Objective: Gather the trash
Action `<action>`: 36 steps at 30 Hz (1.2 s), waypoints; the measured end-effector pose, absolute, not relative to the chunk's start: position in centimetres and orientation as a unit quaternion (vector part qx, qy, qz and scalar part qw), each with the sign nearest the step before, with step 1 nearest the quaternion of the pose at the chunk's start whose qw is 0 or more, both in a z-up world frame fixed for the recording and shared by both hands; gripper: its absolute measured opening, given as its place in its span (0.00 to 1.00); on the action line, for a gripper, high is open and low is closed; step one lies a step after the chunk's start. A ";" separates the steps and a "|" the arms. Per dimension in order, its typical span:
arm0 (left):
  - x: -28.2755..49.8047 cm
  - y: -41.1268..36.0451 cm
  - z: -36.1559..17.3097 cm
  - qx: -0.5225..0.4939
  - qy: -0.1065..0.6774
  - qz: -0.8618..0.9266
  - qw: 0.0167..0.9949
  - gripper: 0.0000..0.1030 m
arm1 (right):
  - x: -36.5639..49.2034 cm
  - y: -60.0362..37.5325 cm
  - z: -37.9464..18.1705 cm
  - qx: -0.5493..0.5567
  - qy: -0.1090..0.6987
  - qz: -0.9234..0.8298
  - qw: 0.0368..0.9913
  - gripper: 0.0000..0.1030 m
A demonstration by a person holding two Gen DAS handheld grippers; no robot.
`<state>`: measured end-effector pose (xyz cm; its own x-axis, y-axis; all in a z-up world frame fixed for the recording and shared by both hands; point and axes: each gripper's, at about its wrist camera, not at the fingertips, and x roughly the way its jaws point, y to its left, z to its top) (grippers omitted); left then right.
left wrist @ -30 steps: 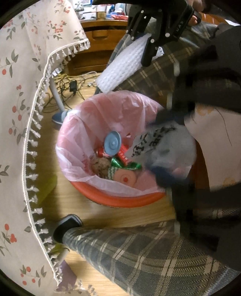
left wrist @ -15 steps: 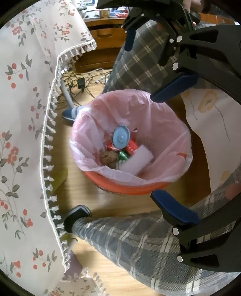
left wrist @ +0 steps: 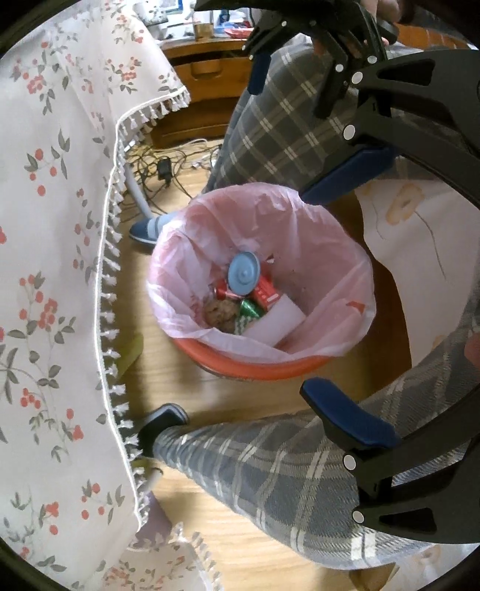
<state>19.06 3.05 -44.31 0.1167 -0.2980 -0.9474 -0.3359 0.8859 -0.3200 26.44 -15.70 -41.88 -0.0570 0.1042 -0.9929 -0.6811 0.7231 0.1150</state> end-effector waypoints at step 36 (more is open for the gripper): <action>15.7 2.3 -33.4 -0.175 0.628 -0.014 0.758 0.94 | 23.7 -17.0 -29.6 -0.169 0.602 0.313 0.715 0.95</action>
<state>15.73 2.27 -33.44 0.2107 -0.2415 -0.9473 -0.1978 0.9384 -0.2832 23.68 -16.98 -29.63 0.0803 0.2445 -0.9663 -0.6512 0.7468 0.1349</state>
